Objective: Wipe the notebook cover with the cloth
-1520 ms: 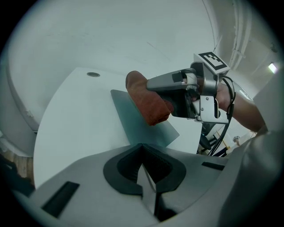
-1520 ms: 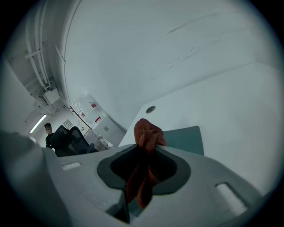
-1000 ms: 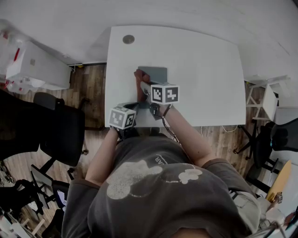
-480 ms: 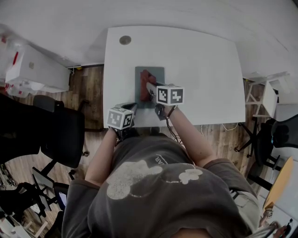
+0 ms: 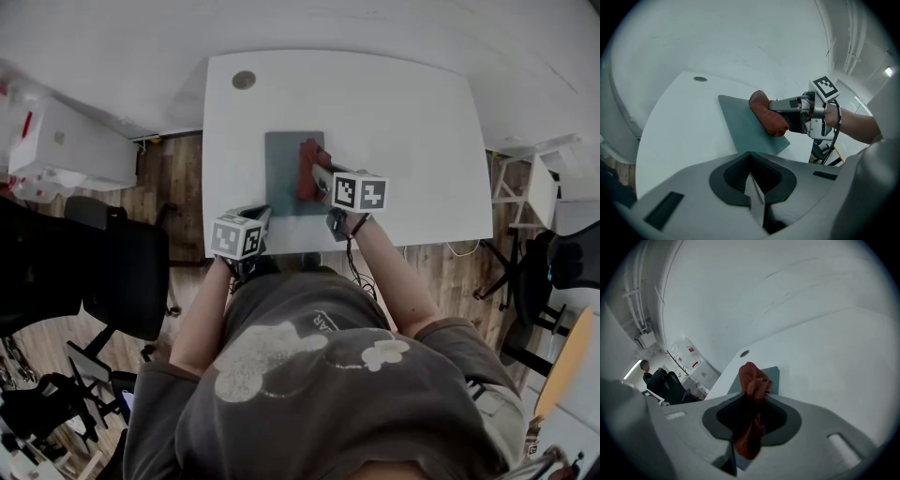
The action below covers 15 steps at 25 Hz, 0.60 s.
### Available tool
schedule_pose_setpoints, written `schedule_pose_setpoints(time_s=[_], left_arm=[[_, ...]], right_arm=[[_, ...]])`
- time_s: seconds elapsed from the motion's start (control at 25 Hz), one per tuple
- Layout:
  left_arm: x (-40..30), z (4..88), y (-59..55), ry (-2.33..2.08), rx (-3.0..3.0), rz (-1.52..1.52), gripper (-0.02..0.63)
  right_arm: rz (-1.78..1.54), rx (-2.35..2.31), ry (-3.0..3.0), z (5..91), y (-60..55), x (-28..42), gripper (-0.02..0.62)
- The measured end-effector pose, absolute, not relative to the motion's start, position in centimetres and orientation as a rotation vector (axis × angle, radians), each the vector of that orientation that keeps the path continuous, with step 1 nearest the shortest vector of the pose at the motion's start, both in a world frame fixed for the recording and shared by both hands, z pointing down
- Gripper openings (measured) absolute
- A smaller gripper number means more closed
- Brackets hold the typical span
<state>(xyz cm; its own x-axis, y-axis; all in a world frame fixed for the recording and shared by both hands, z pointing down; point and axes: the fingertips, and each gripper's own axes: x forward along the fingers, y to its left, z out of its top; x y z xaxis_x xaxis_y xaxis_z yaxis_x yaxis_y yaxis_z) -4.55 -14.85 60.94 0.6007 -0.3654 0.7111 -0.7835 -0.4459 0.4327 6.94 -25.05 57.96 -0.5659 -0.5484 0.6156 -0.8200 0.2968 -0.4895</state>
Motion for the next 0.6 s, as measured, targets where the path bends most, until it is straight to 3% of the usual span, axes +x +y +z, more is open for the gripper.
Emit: schedule_pose_setpoints(time_s=[0.6], left_arm=[[-4.5,60.8,-14.9,-0.898,2.052,0.674,-0.005]], right_arm=[[1.171,1.366,-2.181,58.2,-24.4,11.3,0.091]])
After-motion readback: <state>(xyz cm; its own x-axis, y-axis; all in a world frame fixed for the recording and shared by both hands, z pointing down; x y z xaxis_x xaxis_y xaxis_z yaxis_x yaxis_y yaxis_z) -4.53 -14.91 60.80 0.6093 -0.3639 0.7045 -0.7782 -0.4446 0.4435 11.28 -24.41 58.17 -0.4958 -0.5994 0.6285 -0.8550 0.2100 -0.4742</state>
